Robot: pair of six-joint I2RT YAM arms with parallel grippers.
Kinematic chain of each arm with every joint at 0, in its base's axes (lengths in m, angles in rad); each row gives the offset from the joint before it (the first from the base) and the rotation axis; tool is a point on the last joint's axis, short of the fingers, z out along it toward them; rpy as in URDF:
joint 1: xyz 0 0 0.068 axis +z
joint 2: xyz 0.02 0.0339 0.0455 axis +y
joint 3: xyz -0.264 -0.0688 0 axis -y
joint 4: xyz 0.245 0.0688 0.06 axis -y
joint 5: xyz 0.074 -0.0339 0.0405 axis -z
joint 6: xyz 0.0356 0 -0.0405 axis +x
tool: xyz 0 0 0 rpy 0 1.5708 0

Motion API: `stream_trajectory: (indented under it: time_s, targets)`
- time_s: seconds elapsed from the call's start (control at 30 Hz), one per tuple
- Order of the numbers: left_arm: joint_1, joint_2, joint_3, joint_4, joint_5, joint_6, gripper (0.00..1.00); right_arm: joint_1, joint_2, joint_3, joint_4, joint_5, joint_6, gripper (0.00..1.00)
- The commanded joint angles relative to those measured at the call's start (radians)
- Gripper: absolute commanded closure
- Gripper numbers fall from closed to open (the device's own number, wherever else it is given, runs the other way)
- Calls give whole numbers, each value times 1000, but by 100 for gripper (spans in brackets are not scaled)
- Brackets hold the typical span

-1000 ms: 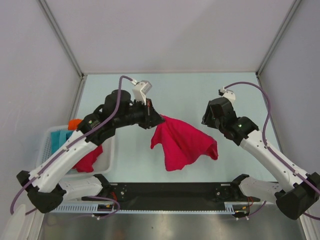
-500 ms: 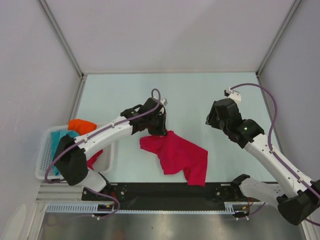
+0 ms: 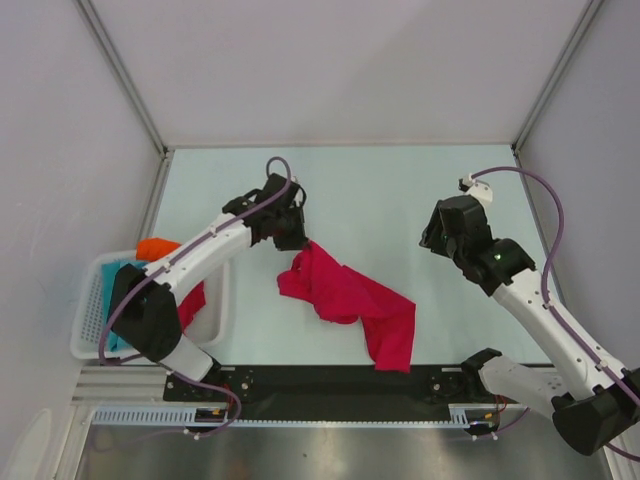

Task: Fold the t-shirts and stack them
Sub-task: Move the tshirt to the center of the board

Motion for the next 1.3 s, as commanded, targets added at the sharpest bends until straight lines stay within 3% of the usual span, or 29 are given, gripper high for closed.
stream_trajectory:
  time_s: [0.0,0.23,0.57,0.73,0.87,1.1,1.27]
  targets:
    - [110,49,94,-49,2,-26,100,-18,-15,8,3,-15,-28,52]
    - [186,149,263,-127,-10,12,100,-27,2,25,3,-23,-31,52]
    - [186,126,100,-67,10,0,100,-33,48,8,31,-56,-19,52]
    - [189,119,79,-32,48,27,95,-33,45,-1,31,-59,-14,52]
    - [192,116,80,-33,53,30,85,-33,37,-8,25,-60,-13,52]
    - [195,79,65,-27,51,46,41,-33,37,-21,23,-64,-11,52]
    - [195,-21,25,-3,36,63,28,-33,39,-39,34,-75,-2,52]
